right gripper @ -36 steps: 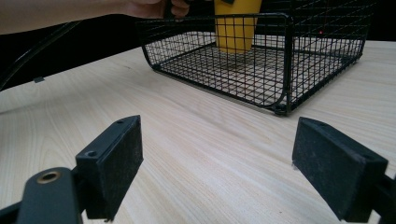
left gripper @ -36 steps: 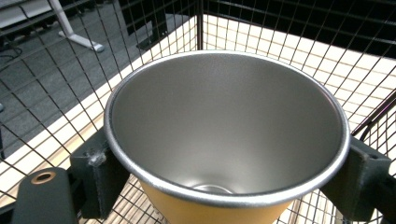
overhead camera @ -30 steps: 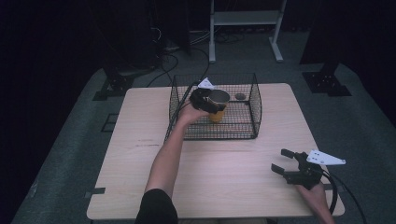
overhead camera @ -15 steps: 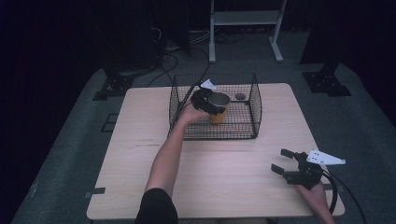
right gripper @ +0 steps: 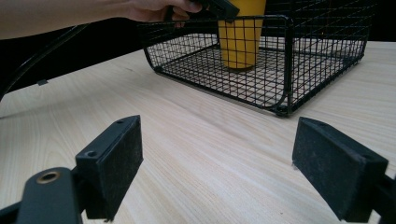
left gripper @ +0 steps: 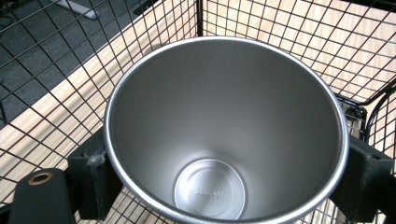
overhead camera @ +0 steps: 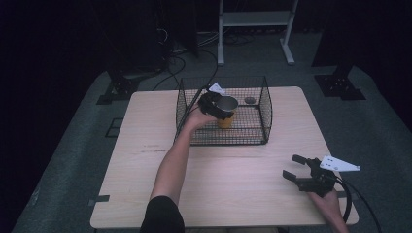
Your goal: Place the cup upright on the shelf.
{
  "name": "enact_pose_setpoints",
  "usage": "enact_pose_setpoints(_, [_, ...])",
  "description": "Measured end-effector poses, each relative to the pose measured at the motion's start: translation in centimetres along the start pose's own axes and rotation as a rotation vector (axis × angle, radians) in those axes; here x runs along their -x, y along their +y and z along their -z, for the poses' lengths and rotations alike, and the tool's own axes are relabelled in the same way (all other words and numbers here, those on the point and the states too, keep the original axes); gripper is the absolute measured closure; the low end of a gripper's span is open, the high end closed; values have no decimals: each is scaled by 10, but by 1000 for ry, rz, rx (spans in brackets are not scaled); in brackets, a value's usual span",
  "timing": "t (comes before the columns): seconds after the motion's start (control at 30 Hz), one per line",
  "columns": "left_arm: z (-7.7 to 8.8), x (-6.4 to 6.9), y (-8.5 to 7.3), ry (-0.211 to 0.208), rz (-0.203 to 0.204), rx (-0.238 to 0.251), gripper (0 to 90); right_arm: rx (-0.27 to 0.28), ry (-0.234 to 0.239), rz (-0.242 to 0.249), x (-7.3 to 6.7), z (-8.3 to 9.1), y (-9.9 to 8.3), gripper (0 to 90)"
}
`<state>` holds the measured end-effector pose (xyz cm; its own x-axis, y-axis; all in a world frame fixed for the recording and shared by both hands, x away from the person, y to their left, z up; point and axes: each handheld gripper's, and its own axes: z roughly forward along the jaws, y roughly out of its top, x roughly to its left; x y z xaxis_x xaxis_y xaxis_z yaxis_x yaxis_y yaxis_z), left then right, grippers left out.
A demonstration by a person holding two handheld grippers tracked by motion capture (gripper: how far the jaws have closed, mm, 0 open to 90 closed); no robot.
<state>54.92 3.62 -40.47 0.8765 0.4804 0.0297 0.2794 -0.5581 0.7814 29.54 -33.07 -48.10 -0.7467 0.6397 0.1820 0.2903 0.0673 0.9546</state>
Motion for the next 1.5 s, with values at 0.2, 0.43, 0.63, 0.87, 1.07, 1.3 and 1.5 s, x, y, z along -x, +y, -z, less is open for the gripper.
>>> enact_pose_setpoints(0.2, [1, 0, 1, 8, -4, 0, 101, 1, -2, -2, 1, 0, 0, 151])
enact_pose_setpoints(0.43, [3, 0, 1, 7, 6, 9, 69, 2, 0, -4, 1, 0, 0, 151])
enact_pose_setpoints(0.63, [5, 0, 2, 13, 14, 25, 30, 2, 1, -4, 1, 0, 0, 151])
enact_pose_setpoints(0.87, [7, 2, 6, 25, 1, 40, 25, 0, 3, -5, 1, 0, 0, 151])
enact_pose_setpoints(1.07, [10, 3, 9, 26, 3, 62, 20, 1, 3, -3, 1, 0, 0, 151])
enact_pose_setpoints(1.3, [16, 5, 15, 33, 0, 90, 13, 2, 2, -3, 1, 0, 0, 151])
enact_pose_setpoints(1.5, [22, 11, 20, 20, -14, 120, 14, -3, 2, 1, 1, 0, 0, 151])
